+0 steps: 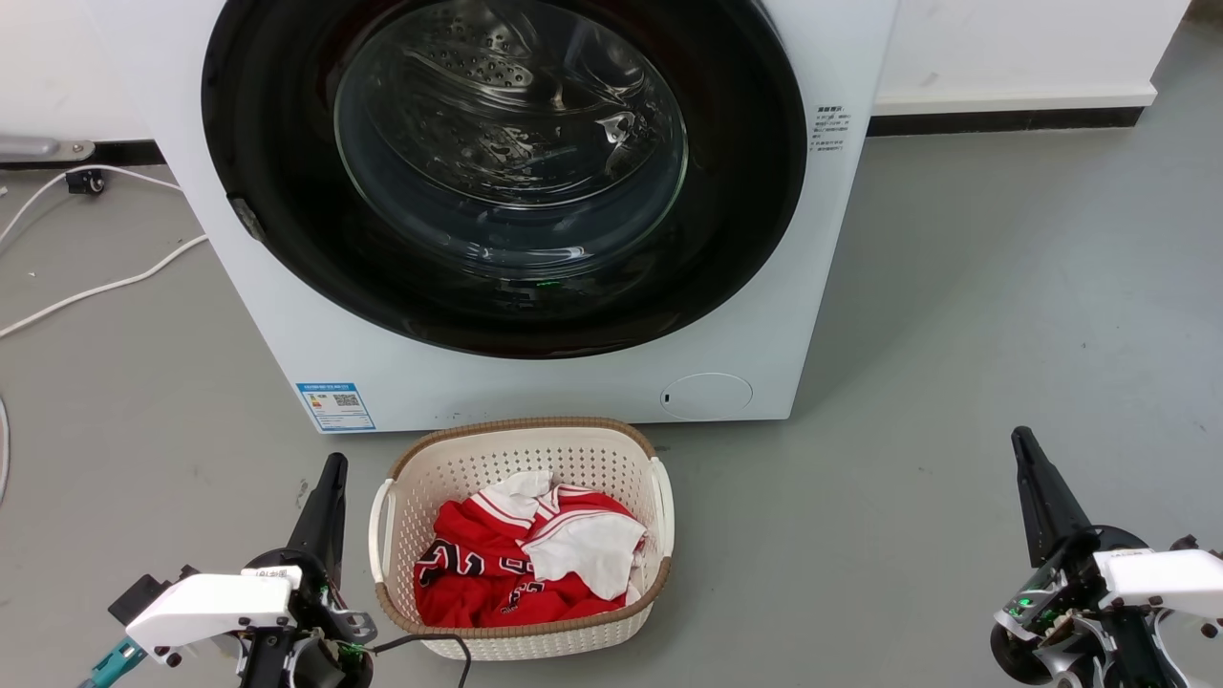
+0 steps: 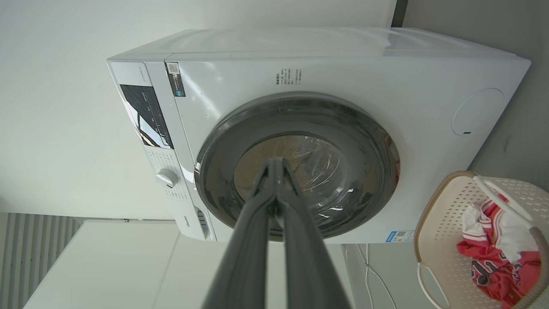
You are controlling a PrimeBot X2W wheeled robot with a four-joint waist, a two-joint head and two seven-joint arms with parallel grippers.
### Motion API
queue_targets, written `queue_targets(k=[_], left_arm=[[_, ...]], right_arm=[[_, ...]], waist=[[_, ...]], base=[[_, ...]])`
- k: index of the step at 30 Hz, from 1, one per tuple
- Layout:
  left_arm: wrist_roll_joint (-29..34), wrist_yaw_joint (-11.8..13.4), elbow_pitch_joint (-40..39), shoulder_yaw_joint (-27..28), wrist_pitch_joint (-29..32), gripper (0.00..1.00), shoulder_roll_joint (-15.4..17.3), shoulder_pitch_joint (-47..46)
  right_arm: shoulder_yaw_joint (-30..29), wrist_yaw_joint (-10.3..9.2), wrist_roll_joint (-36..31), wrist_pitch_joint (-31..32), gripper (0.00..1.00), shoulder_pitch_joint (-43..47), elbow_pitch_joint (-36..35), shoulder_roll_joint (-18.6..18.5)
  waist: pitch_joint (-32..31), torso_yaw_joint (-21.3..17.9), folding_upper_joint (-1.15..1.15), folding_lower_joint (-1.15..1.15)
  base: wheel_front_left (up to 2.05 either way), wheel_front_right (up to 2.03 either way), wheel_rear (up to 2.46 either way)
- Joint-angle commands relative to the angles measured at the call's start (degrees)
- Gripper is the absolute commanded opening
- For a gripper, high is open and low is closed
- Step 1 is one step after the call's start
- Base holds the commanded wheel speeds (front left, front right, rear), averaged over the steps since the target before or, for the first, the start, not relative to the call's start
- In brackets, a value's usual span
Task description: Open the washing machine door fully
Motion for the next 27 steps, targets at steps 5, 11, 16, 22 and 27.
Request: queue_targets(k=[5,11,16,22,27], left_arm=[[0.11,-0.16,0.05,0.21,0.17,0.00,-0.12,-0.48],[0.13,-0.16,0.05,0.22,0.18,0.00,-0.12,-0.48],[0.14,-0.16,0.05,0.23,0.19,0.00,-0.13,-0.48],[0.15,-0.16,0.05,0.23,0.21,0.00,-0.13,-0.48],[0.01,0.01,0.23,-0.02,-0.06,1.00,-0.03,0.12]], right_arm=[[-0.09,-0.02,-0.41,0.13,0.00,-0.69,0.09,0.22],[-0.09,-0.02,-0.43,0.15,0.00,-0.70,0.09,0.23],[-0.10,-0.02,-0.44,0.17,0.00,-0.70,0.09,0.24],[-0.11,-0.02,-0.46,0.18,0.00,-0.70,0.09,0.24],[-0.04,0.01,-0.01,0.03,1.00,0.15,0.22,0.04]], waist=[[0.00,0.00,0.00,0.00],[0.00,0.00,0.00,0.00],[0.00,0.00,0.00,0.00],[0.00,0.00,0.00,0.00],[0.00,0.00,0.00,0.00]], base=[[0.00,0.00,0.00],[0.00,0.00,0.00],[0.00,0.00,0.00],[0.00,0.00,0.00],[0.00,0.00,0.00]])
